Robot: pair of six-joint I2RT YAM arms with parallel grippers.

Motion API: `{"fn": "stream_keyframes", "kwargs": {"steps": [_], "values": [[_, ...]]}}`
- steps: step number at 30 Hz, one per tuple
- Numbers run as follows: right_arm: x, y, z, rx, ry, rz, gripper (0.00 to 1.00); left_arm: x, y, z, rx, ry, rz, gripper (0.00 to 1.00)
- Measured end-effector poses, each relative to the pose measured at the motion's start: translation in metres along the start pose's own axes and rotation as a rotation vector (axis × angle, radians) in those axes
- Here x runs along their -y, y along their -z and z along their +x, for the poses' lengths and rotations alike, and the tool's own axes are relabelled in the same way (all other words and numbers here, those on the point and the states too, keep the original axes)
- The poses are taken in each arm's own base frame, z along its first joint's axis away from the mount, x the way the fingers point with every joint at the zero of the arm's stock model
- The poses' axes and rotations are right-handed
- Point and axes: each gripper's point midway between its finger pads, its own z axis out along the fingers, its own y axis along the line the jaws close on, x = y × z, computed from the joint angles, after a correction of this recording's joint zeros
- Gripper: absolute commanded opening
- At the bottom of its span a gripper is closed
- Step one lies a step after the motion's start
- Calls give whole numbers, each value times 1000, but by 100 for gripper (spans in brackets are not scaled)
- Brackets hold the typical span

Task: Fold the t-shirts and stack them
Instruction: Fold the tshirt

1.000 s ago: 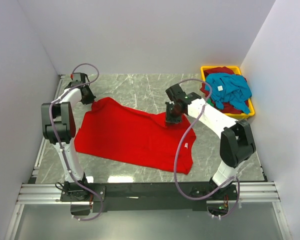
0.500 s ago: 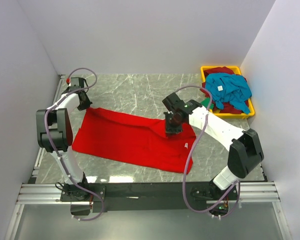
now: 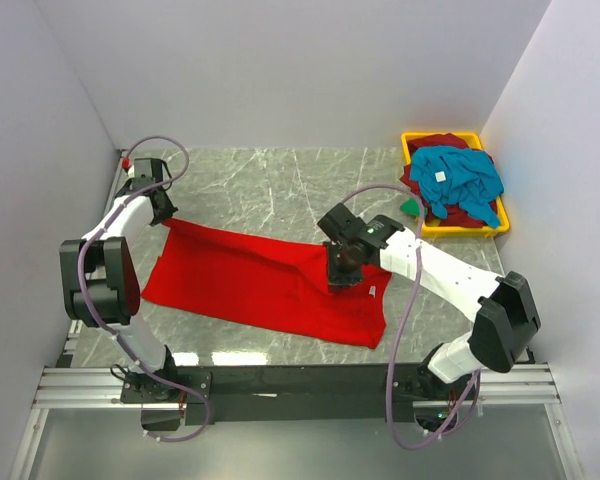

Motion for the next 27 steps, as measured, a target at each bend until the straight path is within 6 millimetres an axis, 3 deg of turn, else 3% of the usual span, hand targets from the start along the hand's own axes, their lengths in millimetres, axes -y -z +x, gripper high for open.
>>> {"fn": "stream_keyframes", "kwargs": {"steps": [9, 15, 18, 20, 22, 25, 27], "values": [[-13, -1, 29, -43, 45, 2, 0, -19, 1, 16, -34, -17, -76, 0], [-9, -7, 51, -84, 62, 30, 0, -30, 7, 26, -47, -22, -111, 1], [-7, -8, 57, -93, 62, 36, 0, -34, 8, 29, -54, -23, -131, 7], [-7, -8, 58, -95, 62, 38, 0, -37, 8, 32, -61, -24, -143, 30], [-8, -8, 59, -95, 63, 37, 7, -41, 8, 36, -72, -22, -157, 50], [-8, -8, 60, -94, 65, 39, 36, -46, 8, 39, -75, -6, -174, 60], [-8, -8, 60, -95, 70, 41, 48, -49, 10, 38, -74, 1, -181, 63]]}}
